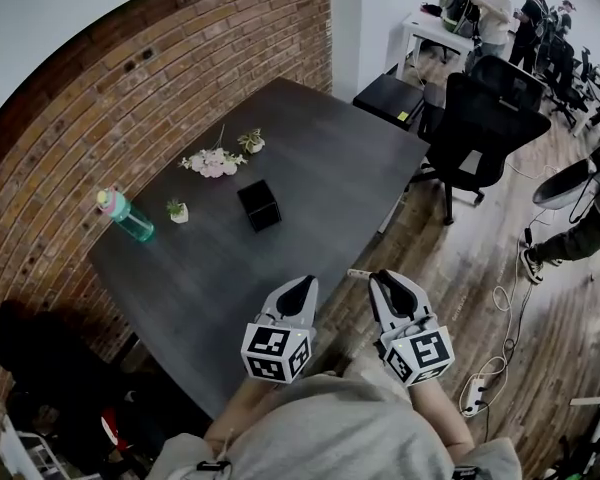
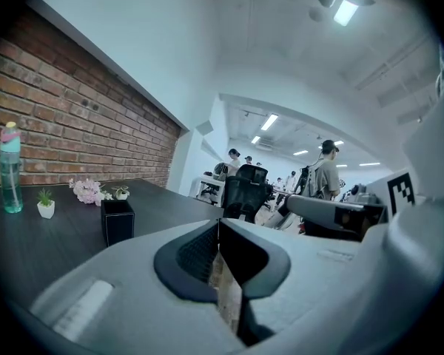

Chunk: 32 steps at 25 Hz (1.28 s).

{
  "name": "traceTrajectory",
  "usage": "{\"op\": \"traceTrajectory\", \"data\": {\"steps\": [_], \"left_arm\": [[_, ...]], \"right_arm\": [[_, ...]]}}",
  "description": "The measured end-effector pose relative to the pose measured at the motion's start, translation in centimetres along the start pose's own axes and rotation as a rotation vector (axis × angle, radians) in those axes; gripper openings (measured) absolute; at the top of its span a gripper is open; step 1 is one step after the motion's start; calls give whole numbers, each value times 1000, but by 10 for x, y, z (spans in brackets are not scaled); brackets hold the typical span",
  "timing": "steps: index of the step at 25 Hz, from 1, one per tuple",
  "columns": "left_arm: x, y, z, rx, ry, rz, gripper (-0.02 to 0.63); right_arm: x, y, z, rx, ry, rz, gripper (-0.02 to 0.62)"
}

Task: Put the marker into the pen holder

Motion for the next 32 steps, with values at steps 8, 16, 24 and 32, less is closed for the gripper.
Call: {"op": "traceTrajectory", "data": {"steps": [8,16,24,32], "left_arm": [[16,-2,-6,-9,-69,22,18],[44,-12,-23,-34,-191,46,18],[73,-32,-42,-73,-338,87,18],[97,-45,-57,-101,-478,133,18]], "right_arm": [[-8,0,-25,-1,-65,0,71],[-25,-10,-81,-12,-199,22,71],[-47,-26,-150,-13,-344,38,71],[-55,-32,-212,13,-489,46,71]]}}
Point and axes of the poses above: the fingertips, and each gripper's own axes: z backward along the fingers, x to its left, y out of its underside, the point moved 7 cm from there along z, backward along the fingers, and after that the axes turned 6 degrees about -y, right-handed, at the moved point
